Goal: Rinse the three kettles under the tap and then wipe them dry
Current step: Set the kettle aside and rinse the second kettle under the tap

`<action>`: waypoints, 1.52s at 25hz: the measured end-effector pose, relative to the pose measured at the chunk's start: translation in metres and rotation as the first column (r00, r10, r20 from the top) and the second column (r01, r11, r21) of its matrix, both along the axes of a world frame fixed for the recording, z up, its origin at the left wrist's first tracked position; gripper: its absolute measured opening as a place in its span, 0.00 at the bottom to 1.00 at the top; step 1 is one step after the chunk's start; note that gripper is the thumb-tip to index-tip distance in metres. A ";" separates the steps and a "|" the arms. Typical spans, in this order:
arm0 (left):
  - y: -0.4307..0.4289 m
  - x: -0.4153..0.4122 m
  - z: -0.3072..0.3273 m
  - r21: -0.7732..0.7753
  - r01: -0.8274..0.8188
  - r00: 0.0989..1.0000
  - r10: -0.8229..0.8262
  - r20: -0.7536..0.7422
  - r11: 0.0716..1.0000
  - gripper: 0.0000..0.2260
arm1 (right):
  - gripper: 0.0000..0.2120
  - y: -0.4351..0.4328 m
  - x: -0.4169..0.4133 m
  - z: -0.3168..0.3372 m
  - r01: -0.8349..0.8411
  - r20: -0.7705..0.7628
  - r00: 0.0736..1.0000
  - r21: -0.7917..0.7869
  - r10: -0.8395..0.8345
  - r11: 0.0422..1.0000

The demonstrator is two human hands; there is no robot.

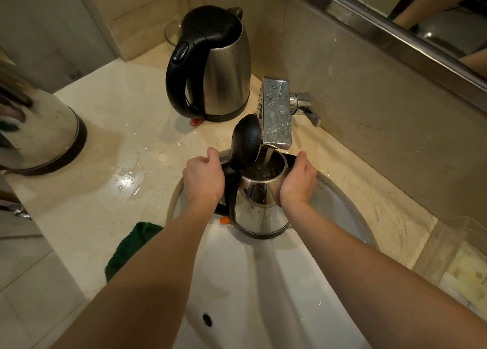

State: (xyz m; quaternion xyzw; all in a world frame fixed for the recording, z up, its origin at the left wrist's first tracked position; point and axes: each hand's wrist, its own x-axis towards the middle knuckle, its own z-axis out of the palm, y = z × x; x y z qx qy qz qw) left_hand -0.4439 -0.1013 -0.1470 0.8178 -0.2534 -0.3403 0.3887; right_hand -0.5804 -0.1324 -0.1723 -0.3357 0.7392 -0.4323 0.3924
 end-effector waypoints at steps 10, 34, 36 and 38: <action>0.002 0.003 -0.006 0.013 -0.035 0.999 0.035 -0.009 0.999 0.23 | 0.23 -0.001 -0.001 0.005 -0.081 -0.026 0.996 0.034 0.082 0.996; 0.007 0.001 -0.006 0.003 -0.063 0.998 0.063 -0.003 0.998 0.23 | 0.18 -0.024 -0.036 0.060 -0.196 -0.027 0.981 -0.197 0.194 0.961; 0.007 0.001 -0.006 0.005 -0.067 0.998 0.067 -0.003 0.998 0.23 | 0.18 -0.022 -0.036 0.060 -0.206 -0.047 0.978 -0.185 0.201 0.961; 0.007 0.001 -0.006 0.006 -0.065 0.998 0.065 -0.005 0.998 0.23 | 0.17 -0.021 -0.037 0.060 -0.212 -0.070 0.977 -0.175 0.203 0.962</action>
